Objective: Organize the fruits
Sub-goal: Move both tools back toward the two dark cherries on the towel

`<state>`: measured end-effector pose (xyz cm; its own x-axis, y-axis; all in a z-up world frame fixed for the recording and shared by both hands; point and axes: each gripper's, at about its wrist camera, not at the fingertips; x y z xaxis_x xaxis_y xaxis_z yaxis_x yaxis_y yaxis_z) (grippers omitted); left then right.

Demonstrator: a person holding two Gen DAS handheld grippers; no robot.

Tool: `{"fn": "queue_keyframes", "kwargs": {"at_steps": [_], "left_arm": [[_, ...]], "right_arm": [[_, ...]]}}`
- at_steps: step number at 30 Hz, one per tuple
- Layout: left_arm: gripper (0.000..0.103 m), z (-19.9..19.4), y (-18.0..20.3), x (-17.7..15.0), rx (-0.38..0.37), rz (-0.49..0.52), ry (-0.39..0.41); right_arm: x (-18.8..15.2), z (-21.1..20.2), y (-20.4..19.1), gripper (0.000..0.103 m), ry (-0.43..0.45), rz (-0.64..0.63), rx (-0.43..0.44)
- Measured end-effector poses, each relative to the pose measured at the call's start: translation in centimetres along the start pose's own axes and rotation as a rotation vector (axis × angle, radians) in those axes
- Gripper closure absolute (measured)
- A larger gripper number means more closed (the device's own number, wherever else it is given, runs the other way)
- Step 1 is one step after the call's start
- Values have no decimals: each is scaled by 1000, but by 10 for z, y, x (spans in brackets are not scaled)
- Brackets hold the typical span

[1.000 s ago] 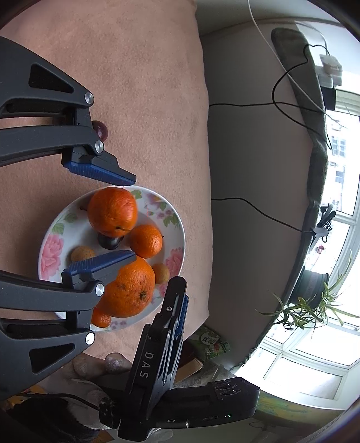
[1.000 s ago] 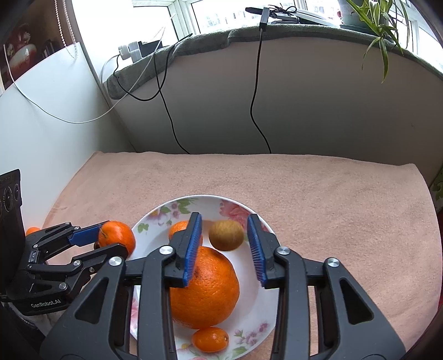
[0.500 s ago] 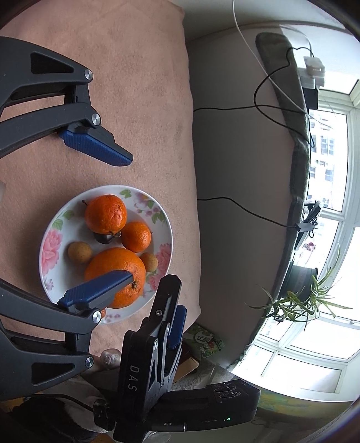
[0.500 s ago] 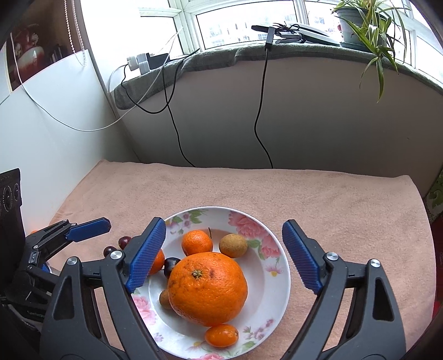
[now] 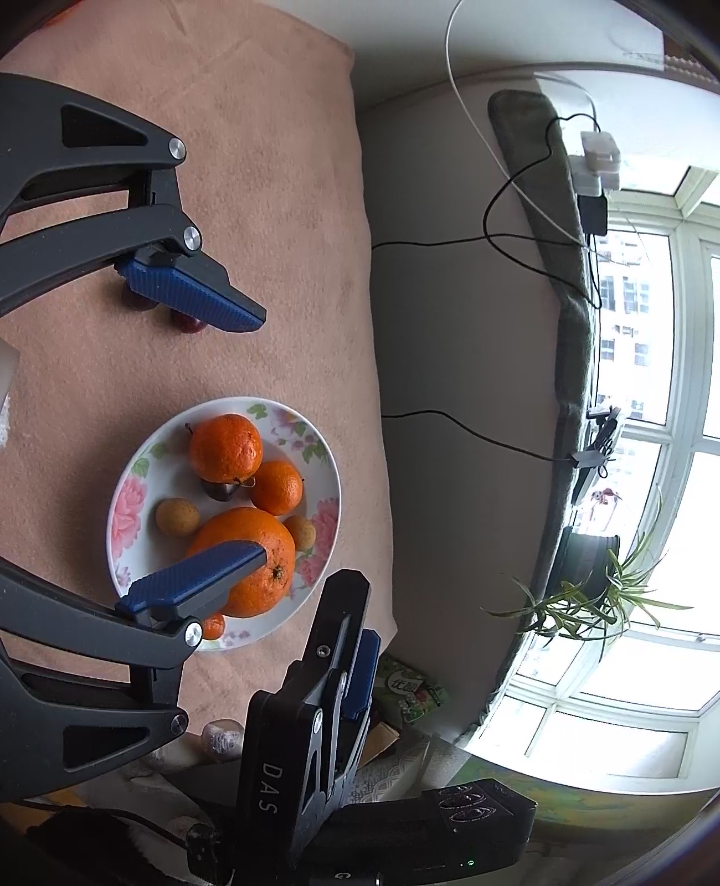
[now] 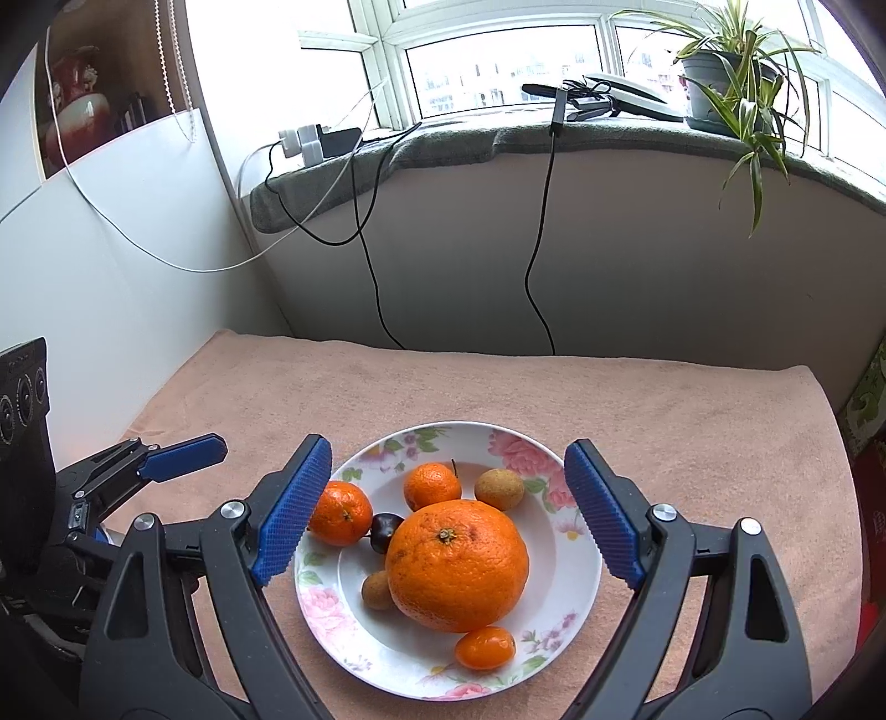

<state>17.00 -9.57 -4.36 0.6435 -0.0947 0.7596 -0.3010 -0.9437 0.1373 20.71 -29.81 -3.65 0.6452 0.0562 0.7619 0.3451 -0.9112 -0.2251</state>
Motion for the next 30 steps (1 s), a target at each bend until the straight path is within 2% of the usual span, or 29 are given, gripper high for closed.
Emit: {"fn": "queue_keyframes", "kwargs": {"at_steps": [4, 13, 21, 27, 30], "left_arm": [[25, -9, -7, -4, 10, -4, 12], [25, -35, -39, -25, 89, -30, 33], [25, -49, -58, -50, 154, -18, 5], [26, -45, -70, -65, 119, -73, -43], [34, -42, -69, -69, 98, -82, -54]], "right_arm": [[-1, -9, -10, 15, 16, -1, 14], [-10, -21, -38, 15, 28, -19, 70], [-16, -19, -68, 15, 9, -86, 120], [-12, -2, -90, 15, -65, -161, 163], [-8, 11, -98, 15, -110, -190, 177]]}}
Point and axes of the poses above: each gripper's, at about its wrist camera, not at the fingertips, and z roughly the way its jaws point, y to its right, x to its top, and after that the axes turned 3 degrees about x, right-handed
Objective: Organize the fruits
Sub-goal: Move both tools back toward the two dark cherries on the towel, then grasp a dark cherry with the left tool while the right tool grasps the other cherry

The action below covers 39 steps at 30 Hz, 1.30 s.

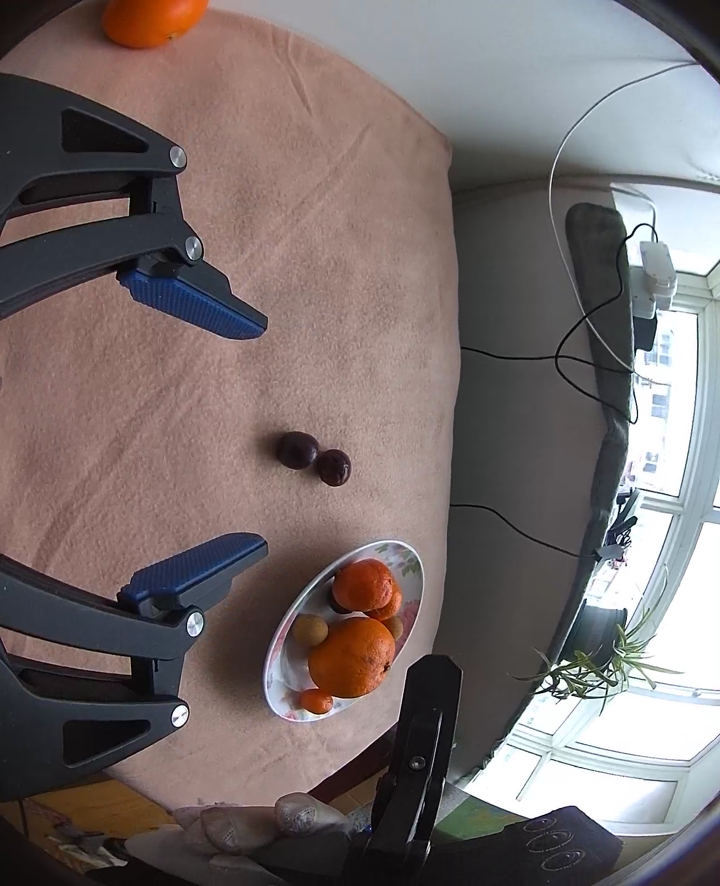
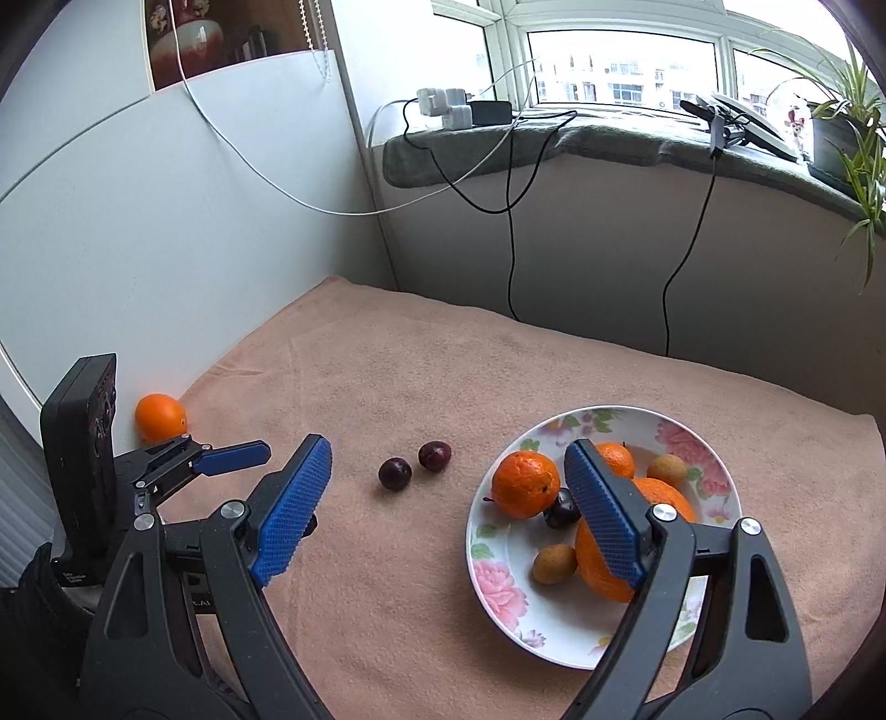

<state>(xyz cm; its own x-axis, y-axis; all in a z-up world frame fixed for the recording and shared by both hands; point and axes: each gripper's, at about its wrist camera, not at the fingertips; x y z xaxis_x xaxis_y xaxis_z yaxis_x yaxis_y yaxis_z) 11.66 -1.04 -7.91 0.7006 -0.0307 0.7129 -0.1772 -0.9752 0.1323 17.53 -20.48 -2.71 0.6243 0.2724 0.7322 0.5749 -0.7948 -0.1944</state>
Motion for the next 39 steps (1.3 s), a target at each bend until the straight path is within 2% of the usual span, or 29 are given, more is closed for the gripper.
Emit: {"fn": "queue_keyframes", "kwargs": {"at_steps": [4, 9, 11, 13, 18, 22, 25, 36, 39], "left_arm": [[42, 7, -1, 1, -39, -25, -11], [53, 22, -4, 4, -90, -53, -35], [61, 28, -1, 5, -96, -46, -44], [63, 33, 2, 7, -93, -34, -49], [63, 43, 5, 15, -86, -35, -54], [68, 50, 5, 18, -81, -34, -61], [68, 56, 5, 18, -78, -29, -76], [68, 80, 11, 27, -50, -14, -120], [72, 82, 12, 29, -43, -11, -124]], "right_arm": [[9, 24, -1, 17, -72, 3, 36], [20, 59, -5, 41, -185, -20, 106], [25, 74, -6, 55, -234, -56, 106], [28, 86, -5, 61, -273, -82, 91], [34, 115, 3, 63, -368, -68, 110], [37, 131, 8, 64, -418, -66, 124], [38, 141, 9, 74, -463, -76, 130], [30, 165, 4, 75, -569, -134, 147], [27, 171, 3, 75, -584, -139, 148]]}}
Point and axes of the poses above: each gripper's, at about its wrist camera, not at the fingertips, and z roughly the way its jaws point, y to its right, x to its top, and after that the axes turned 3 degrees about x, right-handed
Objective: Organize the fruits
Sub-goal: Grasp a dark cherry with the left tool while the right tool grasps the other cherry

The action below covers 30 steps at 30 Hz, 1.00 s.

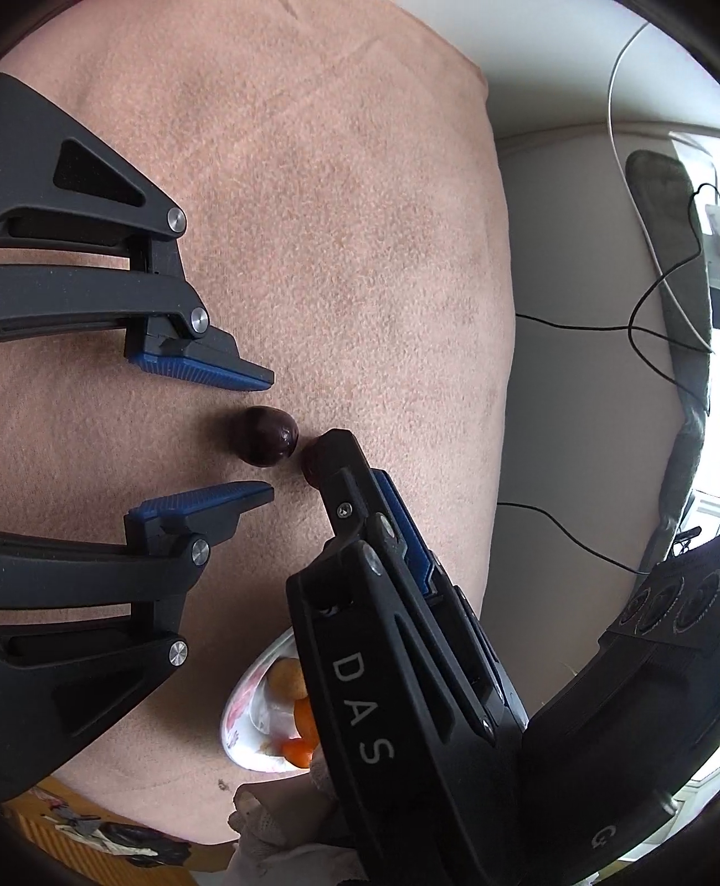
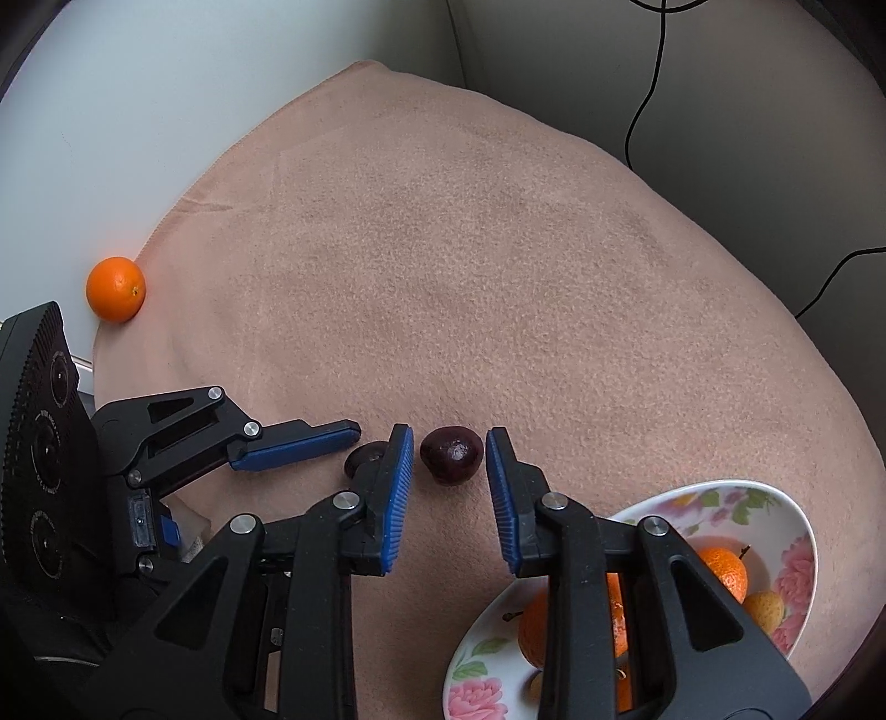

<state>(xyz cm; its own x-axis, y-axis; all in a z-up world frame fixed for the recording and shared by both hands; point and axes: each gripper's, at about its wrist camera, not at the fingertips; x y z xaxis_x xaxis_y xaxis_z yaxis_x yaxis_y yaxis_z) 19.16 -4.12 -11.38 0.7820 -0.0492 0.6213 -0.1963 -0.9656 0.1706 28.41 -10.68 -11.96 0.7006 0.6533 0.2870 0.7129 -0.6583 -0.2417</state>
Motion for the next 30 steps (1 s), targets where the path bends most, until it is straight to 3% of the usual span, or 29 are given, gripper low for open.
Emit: {"fn": "queue_keyframes", "kwargs": {"at_steps": [17, 30], "left_arm": [[82, -5, -23, 0, -17, -29, 4], [83, -13, -28, -7, -25, -44, 31]], "right_arm": [[-2, 5, -1, 77, 10, 4, 0], [-25, -62, 8, 77, 179, 49, 2]]}}
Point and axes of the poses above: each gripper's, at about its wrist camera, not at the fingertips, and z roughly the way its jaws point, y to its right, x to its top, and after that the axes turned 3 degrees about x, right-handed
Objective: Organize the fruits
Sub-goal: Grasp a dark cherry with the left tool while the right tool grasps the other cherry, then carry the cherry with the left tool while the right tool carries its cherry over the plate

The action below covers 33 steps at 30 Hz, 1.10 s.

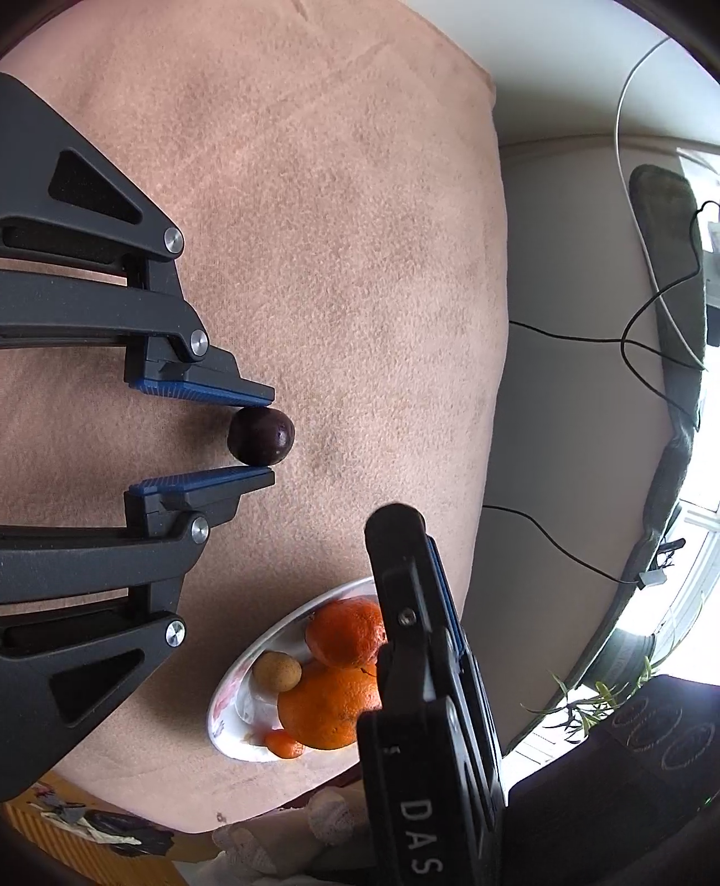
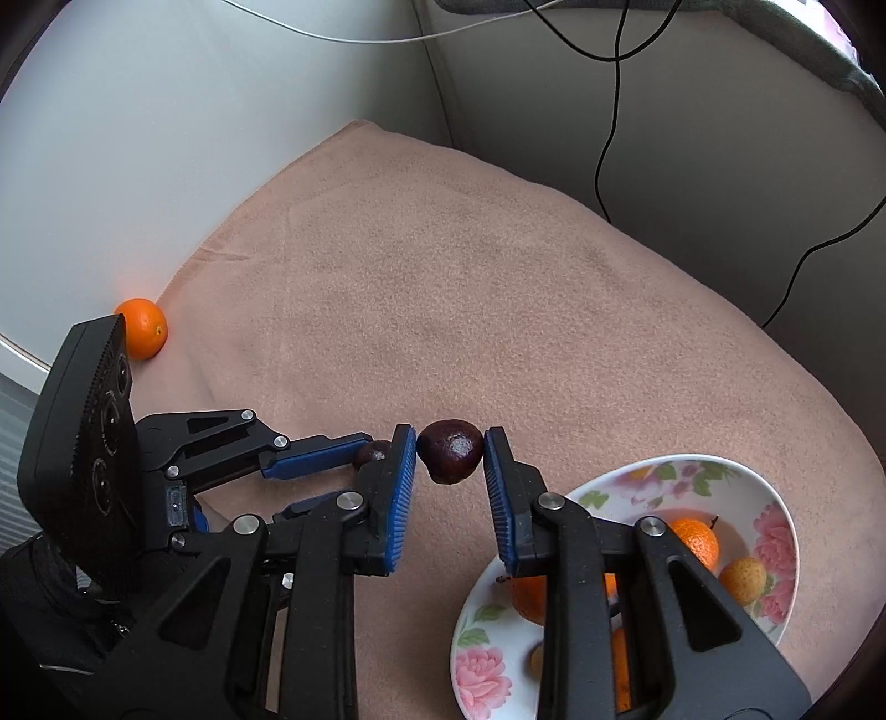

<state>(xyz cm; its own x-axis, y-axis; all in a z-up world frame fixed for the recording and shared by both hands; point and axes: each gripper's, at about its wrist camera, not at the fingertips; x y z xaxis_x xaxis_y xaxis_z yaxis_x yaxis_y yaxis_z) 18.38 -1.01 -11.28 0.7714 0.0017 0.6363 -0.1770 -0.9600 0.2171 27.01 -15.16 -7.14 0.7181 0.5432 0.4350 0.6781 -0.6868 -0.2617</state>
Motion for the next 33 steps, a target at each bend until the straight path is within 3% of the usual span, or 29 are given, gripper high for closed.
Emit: {"fn": "queue_keyframes", "kwargs": {"at_steps": [16, 23, 33], "left_arm": [[83, -34, 25, -6, -50, 9, 73], [83, -39, 50, -3, -84, 32, 79], [83, -36, 77, -5, -121, 72, 61]], "right_arm": [[-66, -103, 24, 77, 280, 135, -78], [-96, -125, 37, 77, 344, 198, -123], [-131, -131, 65, 77, 361, 287, -198]]}}
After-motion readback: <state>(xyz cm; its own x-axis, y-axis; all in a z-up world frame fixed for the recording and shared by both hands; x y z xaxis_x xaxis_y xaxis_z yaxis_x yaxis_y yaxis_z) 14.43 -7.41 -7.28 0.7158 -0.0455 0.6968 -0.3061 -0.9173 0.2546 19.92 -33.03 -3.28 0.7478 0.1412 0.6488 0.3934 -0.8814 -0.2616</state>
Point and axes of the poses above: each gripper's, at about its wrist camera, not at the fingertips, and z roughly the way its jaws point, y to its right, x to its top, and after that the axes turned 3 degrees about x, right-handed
